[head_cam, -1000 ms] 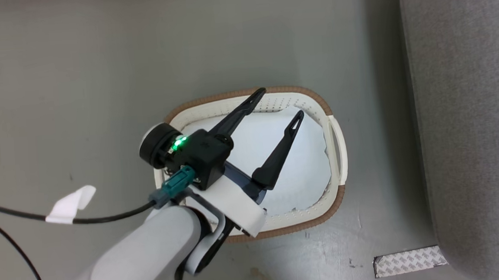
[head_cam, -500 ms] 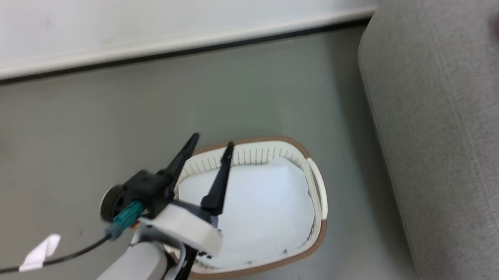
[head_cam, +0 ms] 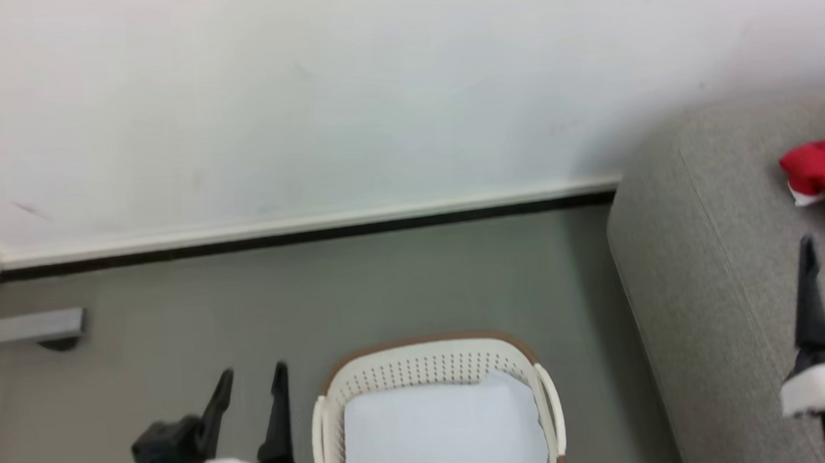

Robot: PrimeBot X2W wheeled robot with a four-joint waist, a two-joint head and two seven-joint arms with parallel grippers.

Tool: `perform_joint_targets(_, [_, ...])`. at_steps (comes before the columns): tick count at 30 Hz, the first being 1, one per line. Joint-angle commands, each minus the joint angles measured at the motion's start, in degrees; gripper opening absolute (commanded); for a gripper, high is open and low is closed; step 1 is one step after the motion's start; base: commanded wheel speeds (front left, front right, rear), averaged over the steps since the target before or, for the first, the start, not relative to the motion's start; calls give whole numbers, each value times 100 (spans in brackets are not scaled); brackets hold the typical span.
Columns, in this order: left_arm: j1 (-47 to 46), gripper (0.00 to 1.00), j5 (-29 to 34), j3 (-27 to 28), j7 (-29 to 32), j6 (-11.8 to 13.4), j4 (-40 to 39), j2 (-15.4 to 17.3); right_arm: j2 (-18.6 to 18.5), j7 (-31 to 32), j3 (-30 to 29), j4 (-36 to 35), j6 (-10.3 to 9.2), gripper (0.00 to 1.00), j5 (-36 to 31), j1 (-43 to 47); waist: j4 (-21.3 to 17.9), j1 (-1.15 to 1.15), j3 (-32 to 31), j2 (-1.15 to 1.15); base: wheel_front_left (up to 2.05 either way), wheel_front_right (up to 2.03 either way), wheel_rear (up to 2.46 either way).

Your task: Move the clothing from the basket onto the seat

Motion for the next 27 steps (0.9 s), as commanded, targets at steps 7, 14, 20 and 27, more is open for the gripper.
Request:
perform_joint_targets(7, [943,100,566,935,-3,-430,170,-346,192,5,465,-380,-15,100,-38,1058,214,3,-668,0,0,0,0])
perform_joint_targets(14, [1729,100,1872,2464,-3,-1358,359,-1231,207,5,1197,-435,-15,100,489,1781,108,3,-956,0,0,0,0])
perform_joint_targets(20, [1812,100,2292,2912,-4,-1647,420,-1557,203,5,1404,-308,-15,100,517,1852,147,3,-1013,0,0,0,0])
perform_joint_targets(27, [1798,100,2555,3202,-3,-1913,426,-1738,205,5,1444,-286,-15,100,565,1817,195,3,-1000,0,0,0,0])
